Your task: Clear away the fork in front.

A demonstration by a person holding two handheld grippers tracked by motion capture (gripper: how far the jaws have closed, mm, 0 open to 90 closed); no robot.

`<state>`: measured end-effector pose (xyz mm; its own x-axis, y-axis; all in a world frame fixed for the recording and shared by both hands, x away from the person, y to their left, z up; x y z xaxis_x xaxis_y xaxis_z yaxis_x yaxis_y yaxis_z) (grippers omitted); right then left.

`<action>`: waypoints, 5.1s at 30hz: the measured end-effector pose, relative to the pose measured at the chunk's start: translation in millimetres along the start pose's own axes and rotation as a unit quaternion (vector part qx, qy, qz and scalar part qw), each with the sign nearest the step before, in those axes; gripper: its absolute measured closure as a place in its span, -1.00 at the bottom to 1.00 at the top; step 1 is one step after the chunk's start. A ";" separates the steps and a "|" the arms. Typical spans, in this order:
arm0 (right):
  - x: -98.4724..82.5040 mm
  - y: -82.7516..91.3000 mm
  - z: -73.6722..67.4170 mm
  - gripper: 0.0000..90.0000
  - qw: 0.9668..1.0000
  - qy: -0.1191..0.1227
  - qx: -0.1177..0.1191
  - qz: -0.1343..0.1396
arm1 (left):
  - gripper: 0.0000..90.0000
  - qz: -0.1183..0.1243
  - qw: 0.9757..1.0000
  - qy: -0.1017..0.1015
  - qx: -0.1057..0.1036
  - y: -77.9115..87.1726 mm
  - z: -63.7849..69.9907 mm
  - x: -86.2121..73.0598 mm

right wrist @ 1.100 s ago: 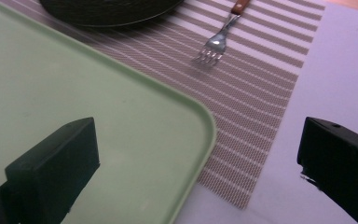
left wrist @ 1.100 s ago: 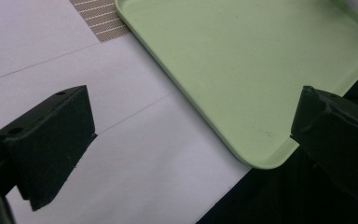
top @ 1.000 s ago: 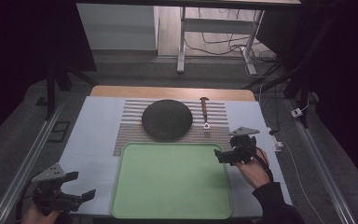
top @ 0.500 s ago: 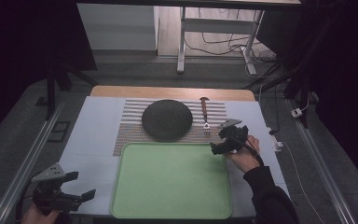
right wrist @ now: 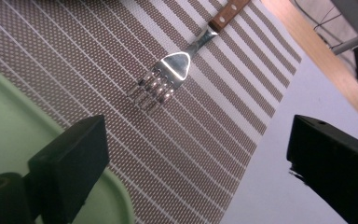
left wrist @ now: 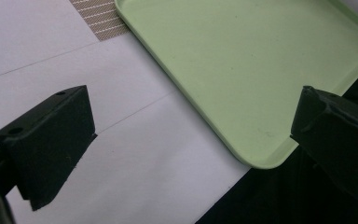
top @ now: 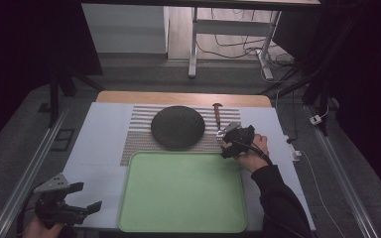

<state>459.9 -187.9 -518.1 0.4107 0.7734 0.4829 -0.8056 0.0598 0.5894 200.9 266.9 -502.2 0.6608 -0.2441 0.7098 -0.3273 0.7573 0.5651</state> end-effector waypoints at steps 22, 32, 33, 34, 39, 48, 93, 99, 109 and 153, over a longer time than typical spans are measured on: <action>15.8 -21.5 -26.5 -0.08 0.980 0.188 -0.058 0.025 | -1.00 -0.002 1.000 0.000 0.000 -0.1 0.0 -0.3; 13.2 -21.8 -43.6 0.79 0.963 0.260 -0.056 0.038 | -1.00 -0.003 1.000 -0.002 0.000 -0.3 0.4 -0.3; 12.3 -21.5 -44.9 0.85 0.962 0.266 -0.058 0.036 | -1.00 -0.003 1.000 -0.001 0.000 -0.4 0.6 -0.3; 11.9 -21.4 -45.6 0.90 0.959 0.274 -0.063 0.039 | -1.00 -0.003 1.000 -0.002 0.000 -0.3 0.4 -0.2; 14.4 -14.9 -41.0 1.00 0.954 0.281 -0.092 0.053 | -1.00 -0.003 1.000 -0.002 0.000 -0.5 0.7 -0.2; 19.0 -1.7 -28.2 1.00 0.965 0.237 -0.083 0.072 | -1.00 -0.004 1.000 -0.005 0.004 -0.5 1.3 -0.1; -7.3 99.5 15.8 1.00 0.961 -0.126 0.176 0.171 | -1.00 -0.005 0.997 -0.062 -0.050 -24.3 9.1 30.8; -10.4 116.0 10.0 1.00 0.949 -0.133 0.213 0.188 | -1.00 -0.006 0.996 -0.066 -0.065 -34.2 9.5 40.7; -18.9 141.9 -3.1 1.00 0.933 -0.133 0.267 0.202 | -1.00 -0.030 0.993 -0.089 -0.077 -54.3 10.0 59.6; -22.4 201.0 -70.7 1.00 0.835 -0.027 0.486 0.254 | -0.90 -0.163 0.939 -0.254 -0.165 -143.0 32.0 106.6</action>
<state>258.6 -148.6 -456.2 0.1615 0.5111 0.8442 -0.1645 -0.8296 0.5336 296.5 113.2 -493.9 0.2543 -0.6895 0.6782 0.1180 0.7181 0.6858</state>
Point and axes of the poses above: each handheld gripper's, and its own axes: y roughly backward along the jaws, x roughly out of its top, z roughly to its right, the point moved 4 cm from there along -y, roughly forward along the jaws, and after that the axes turned 15 degrees about -x, right-handed, at the moved point
